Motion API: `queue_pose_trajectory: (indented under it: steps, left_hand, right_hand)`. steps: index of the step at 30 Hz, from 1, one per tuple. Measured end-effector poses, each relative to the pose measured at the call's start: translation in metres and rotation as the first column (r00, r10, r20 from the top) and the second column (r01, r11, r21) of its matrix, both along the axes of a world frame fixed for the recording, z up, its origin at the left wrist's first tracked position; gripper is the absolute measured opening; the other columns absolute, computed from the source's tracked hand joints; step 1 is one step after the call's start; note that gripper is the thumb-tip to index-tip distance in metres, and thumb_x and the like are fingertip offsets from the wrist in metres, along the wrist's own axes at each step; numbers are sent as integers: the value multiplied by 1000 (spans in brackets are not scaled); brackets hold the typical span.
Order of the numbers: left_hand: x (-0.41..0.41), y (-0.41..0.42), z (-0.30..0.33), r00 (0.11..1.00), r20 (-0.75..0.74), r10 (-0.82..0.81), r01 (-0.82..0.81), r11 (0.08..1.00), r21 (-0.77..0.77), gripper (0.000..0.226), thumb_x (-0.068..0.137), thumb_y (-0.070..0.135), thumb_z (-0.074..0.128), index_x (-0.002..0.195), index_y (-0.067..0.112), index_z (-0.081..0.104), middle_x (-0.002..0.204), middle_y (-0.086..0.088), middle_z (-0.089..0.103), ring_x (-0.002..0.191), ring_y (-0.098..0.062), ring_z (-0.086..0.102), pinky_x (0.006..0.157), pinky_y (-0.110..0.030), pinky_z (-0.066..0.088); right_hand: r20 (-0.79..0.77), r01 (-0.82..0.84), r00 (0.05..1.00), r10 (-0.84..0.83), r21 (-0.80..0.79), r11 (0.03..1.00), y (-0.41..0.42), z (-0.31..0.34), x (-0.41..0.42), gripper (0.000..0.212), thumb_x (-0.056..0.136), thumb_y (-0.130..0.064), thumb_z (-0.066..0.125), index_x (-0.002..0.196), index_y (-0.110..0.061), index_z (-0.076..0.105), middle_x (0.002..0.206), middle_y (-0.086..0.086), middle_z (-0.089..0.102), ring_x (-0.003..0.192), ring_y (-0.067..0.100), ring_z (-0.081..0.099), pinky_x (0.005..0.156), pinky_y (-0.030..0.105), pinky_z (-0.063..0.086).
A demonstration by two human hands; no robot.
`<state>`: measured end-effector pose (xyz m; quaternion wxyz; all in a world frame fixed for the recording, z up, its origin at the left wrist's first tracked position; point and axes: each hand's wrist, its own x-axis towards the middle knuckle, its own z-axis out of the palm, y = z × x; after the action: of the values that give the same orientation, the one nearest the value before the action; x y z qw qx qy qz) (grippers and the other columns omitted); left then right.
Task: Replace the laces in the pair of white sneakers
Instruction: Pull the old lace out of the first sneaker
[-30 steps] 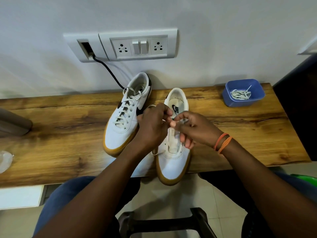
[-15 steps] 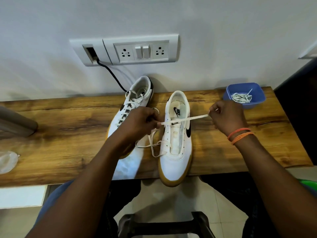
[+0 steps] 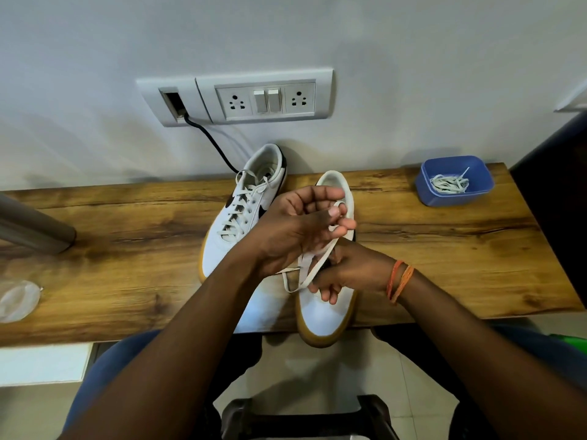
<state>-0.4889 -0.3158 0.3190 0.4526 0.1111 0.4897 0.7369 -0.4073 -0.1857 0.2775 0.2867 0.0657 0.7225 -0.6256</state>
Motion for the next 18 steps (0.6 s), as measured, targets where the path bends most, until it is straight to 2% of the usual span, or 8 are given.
queue_pose_trajectory:
  steps: [3,6,10,12,13,15,17,18]
  left_hand:
    - [-4,-3,-8,981,-192,33,-90,951,-296,24,92,7,63,115,-1,61,97,-19,69,79,-19,70,57,-22,54]
    - [-13,-10,-26,825,-563,-44,-328,774,-541,10,93,18,66,97,9,68,86,-12,72,71,-17,66,57,-27,50]
    - [-17,-13,-39,642,-710,-289,-403,660,-634,5,90,11,64,93,13,68,85,-1,67,78,-15,62,68,-31,51]
    - [-16,-12,-44,580,-722,-377,-376,662,-648,15,88,6,62,102,12,64,95,-3,64,85,-19,61,68,-34,52]
    - [-15,-11,-47,517,-737,-436,-350,678,-646,26,86,4,63,111,13,61,104,-4,61,90,-20,60,68,-35,52]
    - [-12,-10,-53,346,-753,-560,-273,708,-652,51,82,2,68,126,22,51,119,-3,49,94,-20,57,71,-38,54]
    - [-9,-11,-57,218,-743,-633,-236,704,-670,69,78,2,74,132,32,43,125,0,39,94,-19,56,71,-41,57]
    - [-9,-11,-59,154,-739,-656,-241,701,-672,75,75,3,77,134,34,42,127,0,36,98,-19,55,70,-40,57]
  right_hand:
    - [96,-31,995,25,58,998,18,7,-3,13,87,5,62,92,-1,73,77,18,66,56,19,63,53,27,56]
    - [126,60,986,-105,323,945,53,20,-3,11,86,-2,64,86,7,69,66,15,61,48,18,56,47,26,49]
    - [32,82,982,-185,813,577,109,29,7,26,89,-21,62,69,-4,68,59,9,59,51,21,52,50,26,41]
    - [14,57,986,-166,910,411,119,27,11,31,92,-31,63,71,-9,65,63,7,59,58,22,56,52,29,44]
    - [26,44,987,-158,907,420,119,26,12,26,92,-30,64,78,-9,67,69,9,62,63,24,60,55,34,51]
    - [128,-10,979,-161,810,586,109,23,11,9,91,-18,65,98,-12,66,91,11,66,76,28,68,62,44,61]
    - [226,-62,963,-147,716,695,94,24,10,23,88,-14,67,106,-26,60,104,8,63,79,26,71,62,46,62]
    - [210,-83,971,-113,739,668,88,24,8,22,88,-16,67,104,-30,60,103,7,63,77,26,71,61,44,61]
